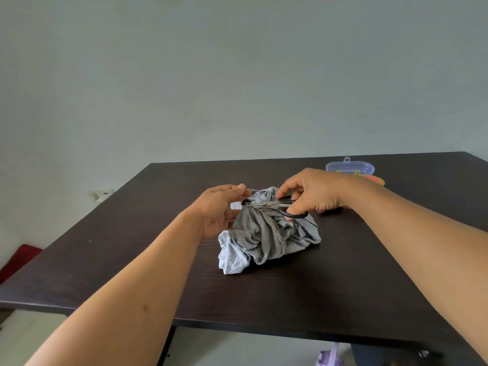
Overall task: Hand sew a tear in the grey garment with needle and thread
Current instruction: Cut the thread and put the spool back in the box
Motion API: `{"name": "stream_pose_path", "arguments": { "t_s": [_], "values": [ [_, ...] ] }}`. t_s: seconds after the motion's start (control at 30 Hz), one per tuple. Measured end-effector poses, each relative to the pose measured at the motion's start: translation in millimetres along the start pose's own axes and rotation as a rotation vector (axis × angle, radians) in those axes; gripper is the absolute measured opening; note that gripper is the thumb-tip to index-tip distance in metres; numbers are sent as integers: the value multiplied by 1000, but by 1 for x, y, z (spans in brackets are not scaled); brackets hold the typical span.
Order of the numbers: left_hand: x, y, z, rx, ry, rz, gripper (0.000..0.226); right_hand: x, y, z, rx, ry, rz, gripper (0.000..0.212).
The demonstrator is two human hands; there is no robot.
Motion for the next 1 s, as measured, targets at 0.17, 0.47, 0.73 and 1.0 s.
{"name": "stream_pose_path", "arguments": {
  "t_s": [0.17,0.47,0.73,1.0],
  "values": [
    [-2,1,2,9,-19,10,18,-10,-1,4,-30,-63,-7,34],
    [-5,2,4,-6,-42,20,20,-22,-8,3,-118,-105,13,38],
    [-5,3,6,-4,-27,33,18,-24,-14,6,-99,-105,46,31],
    [-8,11,19,-324,137,-43,20,-15,-10,11,-106,-83,20,30]
  ]
}}
Point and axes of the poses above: each hand's wrist, its own x-axis away from the middle knuckle, its own z-axis out of the back of the hand, y = z × x, the point moved 7 cm from there along -x, towards the middle knuckle, and after that the axes turned 2 degrees about -x, right-handed, at the moved point
